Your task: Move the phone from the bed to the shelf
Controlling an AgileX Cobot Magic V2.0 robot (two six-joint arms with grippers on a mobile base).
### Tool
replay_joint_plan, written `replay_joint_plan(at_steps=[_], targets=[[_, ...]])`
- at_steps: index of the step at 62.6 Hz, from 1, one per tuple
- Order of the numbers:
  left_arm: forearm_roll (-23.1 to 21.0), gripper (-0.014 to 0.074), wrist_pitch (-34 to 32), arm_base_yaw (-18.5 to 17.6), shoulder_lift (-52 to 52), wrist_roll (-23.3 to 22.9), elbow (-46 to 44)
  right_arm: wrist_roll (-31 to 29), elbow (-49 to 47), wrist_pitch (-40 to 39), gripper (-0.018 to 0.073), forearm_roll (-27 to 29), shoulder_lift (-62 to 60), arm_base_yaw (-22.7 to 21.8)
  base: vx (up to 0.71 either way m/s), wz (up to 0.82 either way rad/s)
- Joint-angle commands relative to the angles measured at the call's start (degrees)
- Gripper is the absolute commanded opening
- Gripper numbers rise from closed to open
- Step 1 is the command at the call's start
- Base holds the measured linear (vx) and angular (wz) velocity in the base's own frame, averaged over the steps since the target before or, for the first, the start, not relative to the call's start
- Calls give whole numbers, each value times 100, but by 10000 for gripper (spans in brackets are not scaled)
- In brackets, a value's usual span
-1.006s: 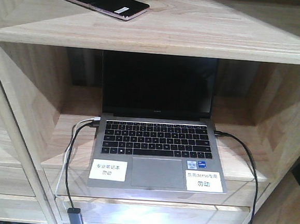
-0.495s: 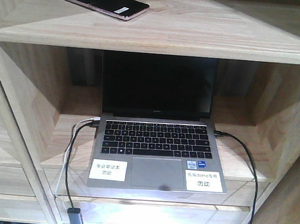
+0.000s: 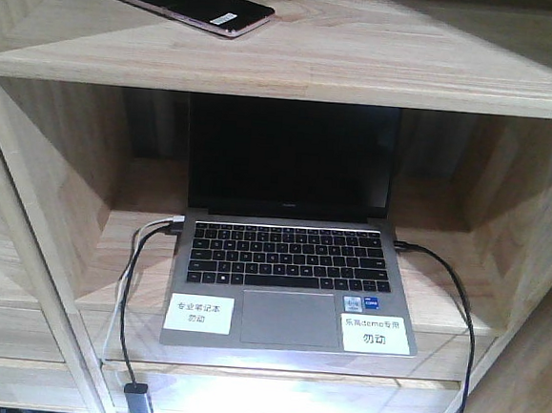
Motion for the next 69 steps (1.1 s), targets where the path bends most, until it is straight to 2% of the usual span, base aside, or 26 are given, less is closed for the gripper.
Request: replay_joint_plan(at_steps=[1, 11, 69], targets=[[-53, 1, -399, 2, -48, 0, 41, -11, 162, -399, -5, -84, -260, -210, 0, 0], [-53, 1, -399, 2, -48, 0, 41, 18, 741, -808, -5, -84, -576, -388, 0, 0], [-53, 1, -399, 2, -48, 0, 41, -50, 724, -713, -5, -102, -580, -388, 0, 0]])
